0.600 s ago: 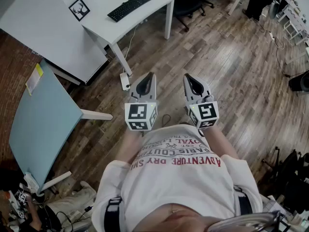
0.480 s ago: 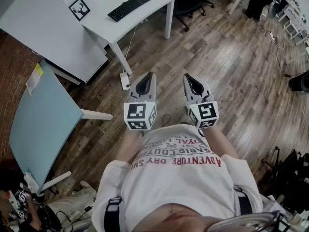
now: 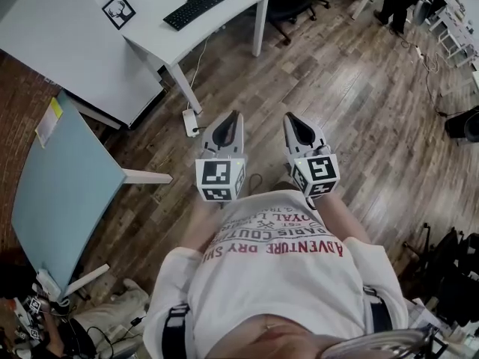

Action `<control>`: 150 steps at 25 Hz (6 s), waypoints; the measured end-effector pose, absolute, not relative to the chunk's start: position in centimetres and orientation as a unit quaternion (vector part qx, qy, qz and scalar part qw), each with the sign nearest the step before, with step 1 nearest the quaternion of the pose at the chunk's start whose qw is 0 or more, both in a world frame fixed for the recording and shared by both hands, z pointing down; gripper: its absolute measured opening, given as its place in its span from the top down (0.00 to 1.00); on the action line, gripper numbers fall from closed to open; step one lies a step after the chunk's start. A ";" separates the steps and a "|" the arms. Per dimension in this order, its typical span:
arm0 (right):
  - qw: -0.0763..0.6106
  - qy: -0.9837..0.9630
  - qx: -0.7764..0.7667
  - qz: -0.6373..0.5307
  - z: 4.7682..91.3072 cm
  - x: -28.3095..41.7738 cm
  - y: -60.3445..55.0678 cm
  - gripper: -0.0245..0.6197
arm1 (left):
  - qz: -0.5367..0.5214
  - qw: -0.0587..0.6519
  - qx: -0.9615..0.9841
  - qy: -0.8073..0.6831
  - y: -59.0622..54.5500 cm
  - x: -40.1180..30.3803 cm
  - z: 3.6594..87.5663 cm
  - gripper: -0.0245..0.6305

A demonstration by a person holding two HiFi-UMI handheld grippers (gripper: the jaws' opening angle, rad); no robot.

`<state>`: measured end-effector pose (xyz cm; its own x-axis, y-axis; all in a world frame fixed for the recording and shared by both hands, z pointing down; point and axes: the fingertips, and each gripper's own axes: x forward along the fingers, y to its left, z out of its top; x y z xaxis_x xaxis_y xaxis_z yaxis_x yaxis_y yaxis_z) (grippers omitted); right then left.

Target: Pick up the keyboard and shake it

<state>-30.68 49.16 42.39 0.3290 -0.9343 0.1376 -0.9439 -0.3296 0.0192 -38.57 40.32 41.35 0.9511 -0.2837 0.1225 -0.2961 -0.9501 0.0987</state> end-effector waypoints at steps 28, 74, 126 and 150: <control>0.043 -0.631 0.769 0.090 44.8 -3.1 42.5 0.92 | 0.079 0.077 0.960 -0.256 34.0 -15.3 42.4 0.90; 0.092 -0.708 0.693 0.096 47.4 16.3 -6.1 0.92 | 0.101 0.135 0.911 -0.377 -12.2 -1.1 46.9 0.90; 0.218 -0.738 0.473 0.428 70.2 27.3 -26.8 0.52 | 0.233 0.427 0.729 -0.482 -28.2 -10.4 70.5 0.48; 0.237 -0.746 0.441 0.439 71.0 27.2 -27.0 0.51 | 0.214 0.413 0.771 -0.434 -28.7 -9.3 70.2 0.51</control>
<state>27.22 -27.04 70.96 -0.4998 -0.4500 0.7401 -0.8655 0.2259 -0.4471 -9.26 -28.71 70.18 0.5314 -0.4926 0.6892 -0.8466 -0.2815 0.4516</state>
